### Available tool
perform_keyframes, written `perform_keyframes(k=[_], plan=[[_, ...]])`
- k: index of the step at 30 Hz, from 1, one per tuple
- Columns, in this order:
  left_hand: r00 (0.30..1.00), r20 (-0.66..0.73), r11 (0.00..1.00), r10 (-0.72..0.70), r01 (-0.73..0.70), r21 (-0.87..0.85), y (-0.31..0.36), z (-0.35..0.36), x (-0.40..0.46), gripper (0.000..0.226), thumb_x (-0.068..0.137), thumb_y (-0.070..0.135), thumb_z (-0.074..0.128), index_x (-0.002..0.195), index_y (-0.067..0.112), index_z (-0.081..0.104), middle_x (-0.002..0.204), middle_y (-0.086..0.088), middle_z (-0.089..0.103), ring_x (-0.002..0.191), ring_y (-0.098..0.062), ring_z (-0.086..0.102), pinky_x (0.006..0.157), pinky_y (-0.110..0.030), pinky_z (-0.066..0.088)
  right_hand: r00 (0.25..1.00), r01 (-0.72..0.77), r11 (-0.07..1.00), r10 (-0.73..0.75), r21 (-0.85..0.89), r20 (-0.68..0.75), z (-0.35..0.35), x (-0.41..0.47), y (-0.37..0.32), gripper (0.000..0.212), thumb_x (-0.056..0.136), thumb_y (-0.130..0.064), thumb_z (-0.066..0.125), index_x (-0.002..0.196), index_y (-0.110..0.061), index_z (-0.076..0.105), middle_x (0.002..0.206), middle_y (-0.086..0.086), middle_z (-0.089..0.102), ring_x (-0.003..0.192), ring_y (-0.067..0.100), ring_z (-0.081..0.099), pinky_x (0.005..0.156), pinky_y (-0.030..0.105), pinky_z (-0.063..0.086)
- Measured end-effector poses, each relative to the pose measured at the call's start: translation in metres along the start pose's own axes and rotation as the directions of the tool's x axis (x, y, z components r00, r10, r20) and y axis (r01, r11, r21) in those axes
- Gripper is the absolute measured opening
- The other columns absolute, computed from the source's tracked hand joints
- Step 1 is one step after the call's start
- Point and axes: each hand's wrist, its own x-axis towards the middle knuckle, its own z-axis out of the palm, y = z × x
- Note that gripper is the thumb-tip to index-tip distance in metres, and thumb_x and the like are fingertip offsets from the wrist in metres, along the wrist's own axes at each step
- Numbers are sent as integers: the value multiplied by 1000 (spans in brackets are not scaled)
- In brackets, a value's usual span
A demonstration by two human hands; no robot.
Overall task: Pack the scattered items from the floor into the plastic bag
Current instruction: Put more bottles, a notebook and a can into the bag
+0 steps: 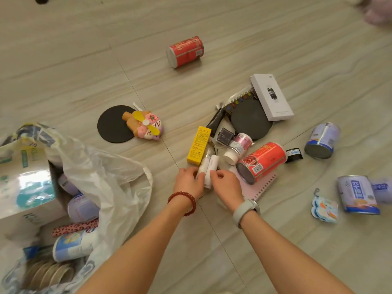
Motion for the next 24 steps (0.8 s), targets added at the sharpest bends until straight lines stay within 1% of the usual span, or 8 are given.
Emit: perform_keyframes(k=[2,4,6,9,14,17,21,24], plan=[[998,-13,989,-60,58,-139,2,-2,0,26,90,22,48,109,6,54,103,-8,58,90,-23,55,78,-30,42,1000,3,997,-5,74,23,-1,0,1,41,87,-20,51,47,-16,40,49,1,38,57,18,35,53,32,27],[997,5,969,-81,79,-234,4,-7,-2,27,89,22,51,112,7,50,100,-5,56,86,-18,53,72,-26,41,999,2,991,-8,137,44,-1,-2,2,35,86,-20,53,52,-18,44,54,-2,41,60,15,38,54,28,28],[999,13,969,-47,49,-242,3,-13,-6,24,88,24,54,107,10,50,99,-5,60,85,-18,55,67,-25,42,996,-35,960,12,278,84,-1,-5,-1,12,86,-20,55,76,-14,55,69,-4,52,68,11,47,58,22,36],[999,3,989,34,-34,-142,3,-35,-21,18,88,25,53,101,13,50,103,-7,66,90,-22,59,72,-26,42,994,-43,906,-1,422,105,-1,-16,-8,14,88,-19,53,98,-10,54,82,-2,57,74,7,52,62,20,41],[978,-123,985,169,-163,52,-1,-124,-59,11,88,26,48,95,18,53,86,-10,67,70,-19,56,61,-30,43,990,143,885,-131,443,-57,8,-41,-36,11,92,-16,44,88,-19,53,67,1,51,52,5,47,50,17,38],[950,-208,972,234,-229,48,-24,-184,-93,9,77,30,51,75,24,57,65,-8,60,56,-13,49,56,-28,41,972,208,844,-237,495,-4,20,-61,-62,18,91,-17,48,80,-30,53,65,-1,50,43,3,44,43,15,37],[930,-362,995,70,-40,91,-82,-227,-125,18,62,41,42,57,26,51,58,0,54,58,-18,48,56,-30,39,871,266,875,-398,405,288,47,-96,-101,15,84,-23,61,80,-35,55,72,-2,59,49,4,49,50,22,40],[950,-313,952,-22,115,282,-119,-230,-137,25,68,43,42,71,22,56,63,1,57,67,-23,54,58,-31,44,804,378,892,-448,246,390,69,-116,-120,6,83,-25,62,87,-30,60,73,-13,56,56,1,50,60,21,41]])
